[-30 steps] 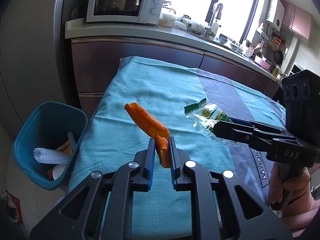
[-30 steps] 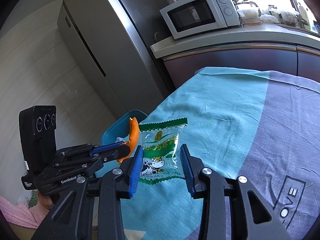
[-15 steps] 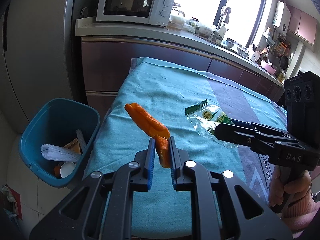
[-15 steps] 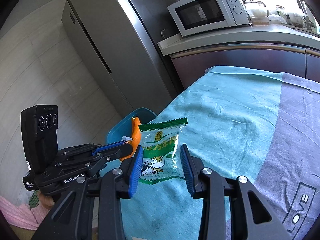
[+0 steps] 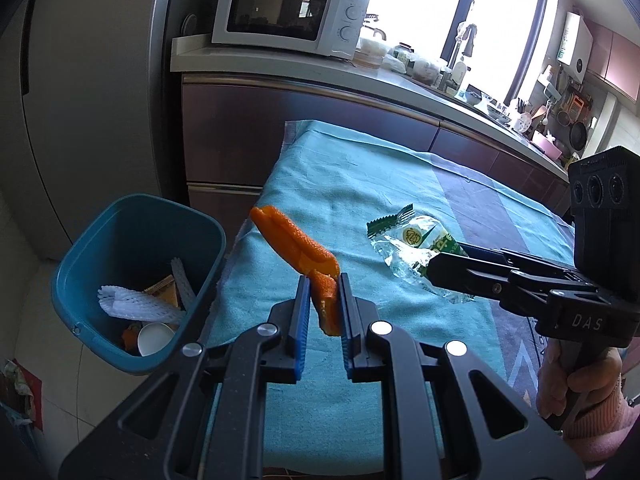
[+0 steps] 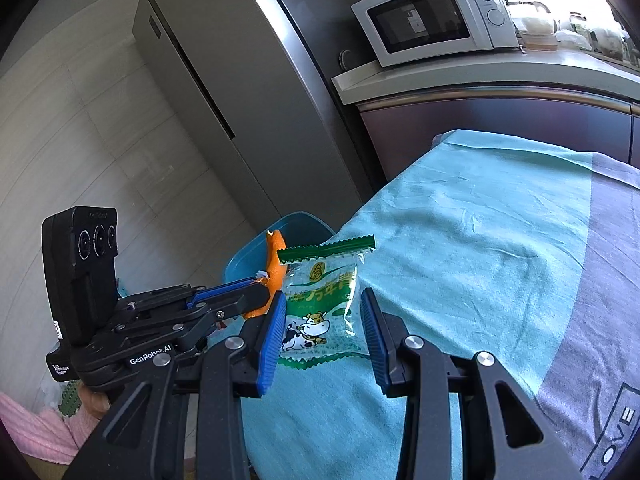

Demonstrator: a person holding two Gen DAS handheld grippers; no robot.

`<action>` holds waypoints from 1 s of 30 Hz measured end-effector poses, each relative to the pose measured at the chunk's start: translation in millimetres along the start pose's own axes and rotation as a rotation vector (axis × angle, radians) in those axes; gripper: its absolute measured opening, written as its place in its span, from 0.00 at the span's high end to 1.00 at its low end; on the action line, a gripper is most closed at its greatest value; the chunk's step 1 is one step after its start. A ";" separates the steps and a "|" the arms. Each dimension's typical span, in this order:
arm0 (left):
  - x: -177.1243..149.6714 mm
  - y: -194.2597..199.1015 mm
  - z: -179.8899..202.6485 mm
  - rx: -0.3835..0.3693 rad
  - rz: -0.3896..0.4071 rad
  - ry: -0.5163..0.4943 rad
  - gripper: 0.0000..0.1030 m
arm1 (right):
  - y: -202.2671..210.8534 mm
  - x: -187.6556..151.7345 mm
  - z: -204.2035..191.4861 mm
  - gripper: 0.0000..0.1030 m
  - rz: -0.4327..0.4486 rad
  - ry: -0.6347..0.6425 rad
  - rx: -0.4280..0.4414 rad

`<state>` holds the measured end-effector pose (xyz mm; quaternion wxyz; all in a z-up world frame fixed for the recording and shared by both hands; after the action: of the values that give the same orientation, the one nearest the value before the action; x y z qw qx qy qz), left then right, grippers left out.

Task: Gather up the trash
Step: 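Carry the orange peel and green wrapper over the teal bin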

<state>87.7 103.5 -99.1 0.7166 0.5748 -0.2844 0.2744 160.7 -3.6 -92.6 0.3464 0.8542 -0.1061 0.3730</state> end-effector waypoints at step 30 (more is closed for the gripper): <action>9.3 3.8 -66.4 0.102 0.026 0.105 0.86 | -47.2 20.4 -36.9 0.65 -0.070 0.096 0.047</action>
<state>97.5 169.9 -101.6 0.6966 0.5917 -0.2394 0.3276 174.9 57.5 -84.6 0.3438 0.8464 -0.0509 0.4035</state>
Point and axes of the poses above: each gripper's, at about its wrist camera, not at the fingertips, and y roughly against the way its jaws point, z to its right, x to its top, the point moved 7 cm from there along -y, roughly the way its jaws point, and after that the axes turned 4 degrees about x, right-handed, at the moved point
